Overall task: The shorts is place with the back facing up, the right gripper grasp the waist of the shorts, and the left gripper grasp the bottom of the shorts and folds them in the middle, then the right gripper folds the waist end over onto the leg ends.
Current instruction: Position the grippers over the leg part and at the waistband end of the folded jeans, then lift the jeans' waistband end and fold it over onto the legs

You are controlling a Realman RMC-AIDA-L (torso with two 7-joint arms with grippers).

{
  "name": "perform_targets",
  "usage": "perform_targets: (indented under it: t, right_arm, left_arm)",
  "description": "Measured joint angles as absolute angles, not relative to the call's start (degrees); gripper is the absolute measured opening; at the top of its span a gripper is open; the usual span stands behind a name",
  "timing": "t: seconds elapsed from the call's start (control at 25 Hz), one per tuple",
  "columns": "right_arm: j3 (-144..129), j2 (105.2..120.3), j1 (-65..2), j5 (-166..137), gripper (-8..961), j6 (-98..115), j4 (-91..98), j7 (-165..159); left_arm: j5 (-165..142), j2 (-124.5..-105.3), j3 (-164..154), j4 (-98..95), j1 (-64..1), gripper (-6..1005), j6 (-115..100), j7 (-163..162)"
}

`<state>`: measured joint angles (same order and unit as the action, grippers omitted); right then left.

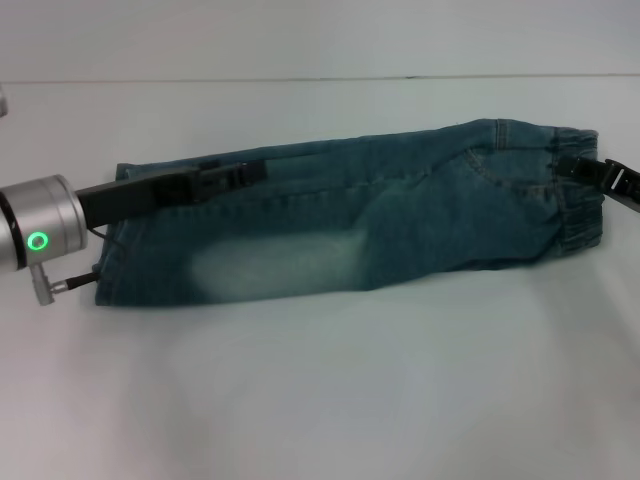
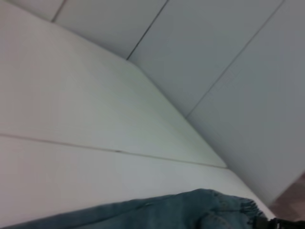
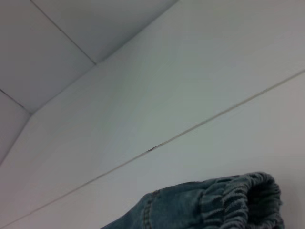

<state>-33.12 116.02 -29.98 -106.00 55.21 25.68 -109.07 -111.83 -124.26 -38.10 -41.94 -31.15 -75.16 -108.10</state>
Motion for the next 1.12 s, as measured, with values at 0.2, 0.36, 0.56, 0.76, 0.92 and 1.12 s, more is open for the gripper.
perform_targets:
  t: [0.2,0.36,0.56,0.76,0.92,1.12]
  right_arm:
    - [-32.99,115.83,-29.52,-105.94,355,58.14,26.03,-109.05]
    - [-33.07,115.67,-28.99,-106.14,162,60.57,26.75,-109.54]
    - [-32.8,115.35,-27.97,-106.17,138,63.74,28.59,-111.22]
    - [-32.81,115.12,-27.01,-106.17,118,67.24,30.95,-113.3]
    - [-32.72,115.1,-26.49,-106.18,118,69.09,32.39,-114.66]
    - [-32.68,114.9,-26.37,-106.17,118,71.85,32.65,-115.84]
  left_arm:
    - [-106.64,-124.28,-39.67,-37.24,-31.39,949,-74.28,-101.19]
    - [-102.23,-124.57,-40.08,-32.63,-32.0,918,-73.3,-93.48]
    - [-93.08,-124.6,-40.29,-25.6,-32.12,782,-73.35,-80.05]
    - [-88.68,-124.63,-40.51,-21.42,-32.15,569,-73.41,-73.68]
    - [-87.14,-124.63,-40.52,-18.81,-32.46,437,-73.16,-69.24]
    - [-84.52,-124.63,-40.41,-15.12,-33.04,328,-72.89,-62.83]
